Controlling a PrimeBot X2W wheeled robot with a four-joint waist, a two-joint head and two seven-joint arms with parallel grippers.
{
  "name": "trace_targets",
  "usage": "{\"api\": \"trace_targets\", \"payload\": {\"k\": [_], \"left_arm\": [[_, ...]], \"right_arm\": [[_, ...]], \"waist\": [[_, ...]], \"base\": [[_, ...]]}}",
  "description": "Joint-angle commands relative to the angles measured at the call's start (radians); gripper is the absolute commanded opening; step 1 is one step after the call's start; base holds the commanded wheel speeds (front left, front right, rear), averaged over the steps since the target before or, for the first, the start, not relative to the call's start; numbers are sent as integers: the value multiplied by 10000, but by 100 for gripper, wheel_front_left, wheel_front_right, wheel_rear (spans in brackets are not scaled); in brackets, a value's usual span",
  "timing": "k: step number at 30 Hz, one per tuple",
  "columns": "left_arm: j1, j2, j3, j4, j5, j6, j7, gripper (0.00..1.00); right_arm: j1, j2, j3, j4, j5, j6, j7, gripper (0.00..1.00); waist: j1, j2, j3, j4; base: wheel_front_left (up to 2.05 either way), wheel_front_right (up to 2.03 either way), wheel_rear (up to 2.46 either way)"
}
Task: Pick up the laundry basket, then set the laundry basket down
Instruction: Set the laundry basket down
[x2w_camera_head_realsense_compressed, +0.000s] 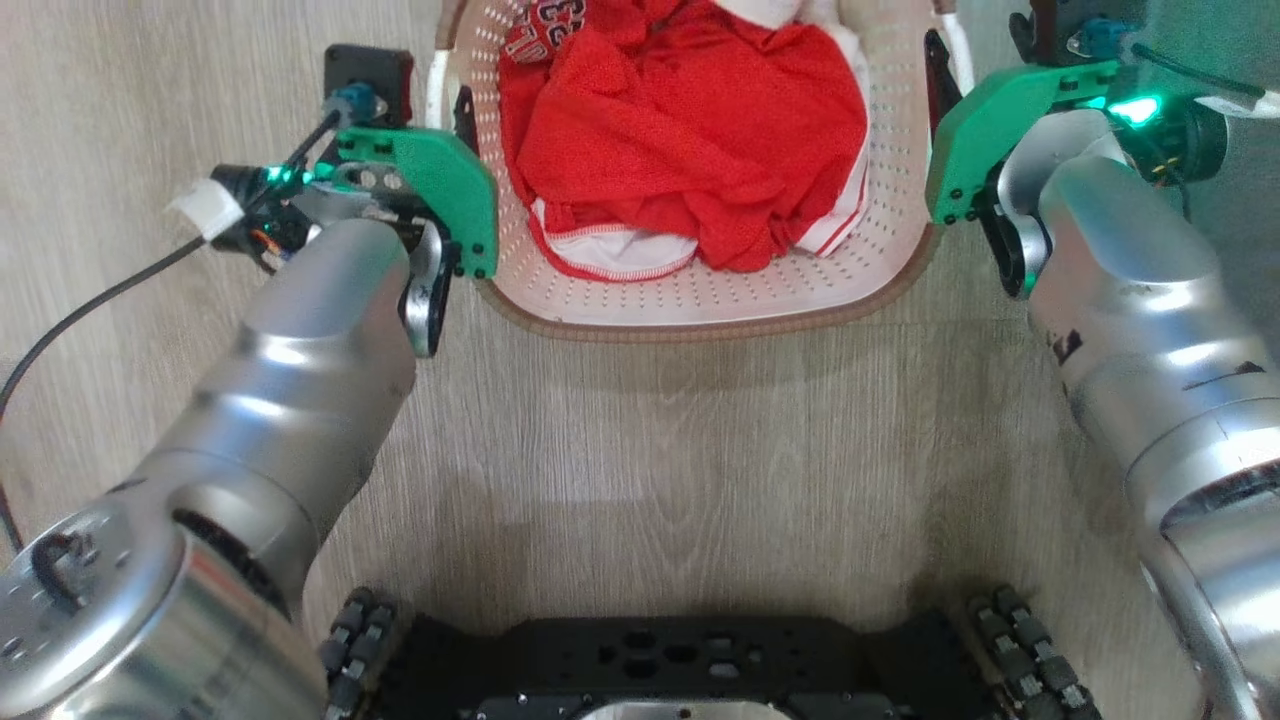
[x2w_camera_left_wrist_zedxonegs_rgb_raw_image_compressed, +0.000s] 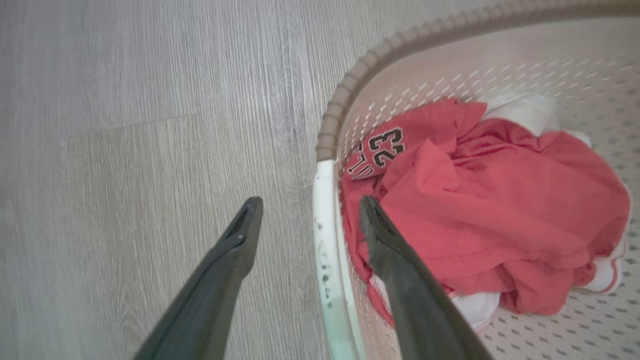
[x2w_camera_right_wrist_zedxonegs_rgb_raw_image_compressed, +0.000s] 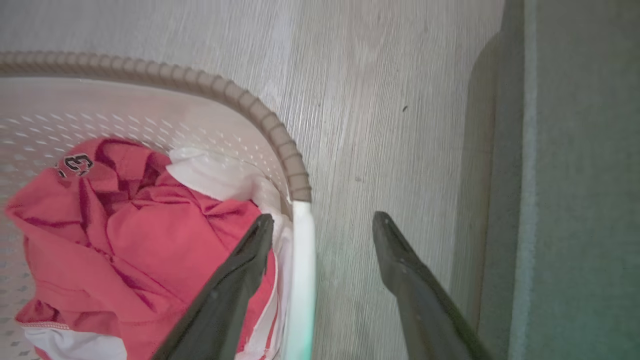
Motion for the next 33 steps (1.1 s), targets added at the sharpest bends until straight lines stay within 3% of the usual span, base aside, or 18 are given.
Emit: {"api": "trace_targets", "payload": {"k": [1,6,15,24,33], "left_arm": [[246,320,267,-162,81,78,-79,100],[714,660,1279,-1178,652,213,-80,100],[2676,1195,3881,-3744,2800,408,-81,100],[5246,1017,6483,-6322,5122,165,-81,100],[7642,724,8121,-8518,6747,-238,-81,100]], "right_arm": [[224,194,109,-173,4,-27,-118,100],[389,194,1,-600,-131,-27,-220,100],[1808,194,-1527,-3146,-1587,-27,-229,100],[4181,194,-2154,-5765,-1983,-27,-230,100],[6351,195,-2370,-7593,-1933,-27,-231,100]], "waist": [[0,-1,-186,-25],[0,-1,-903,-87],[0,-1,-2551,-142],[0,-1,-4373,-105],[0,-1,-5821,-138]], "base": [[0,0,0],[0,0,0],[0,0,0],[0,0,0],[0,0,0]]}}
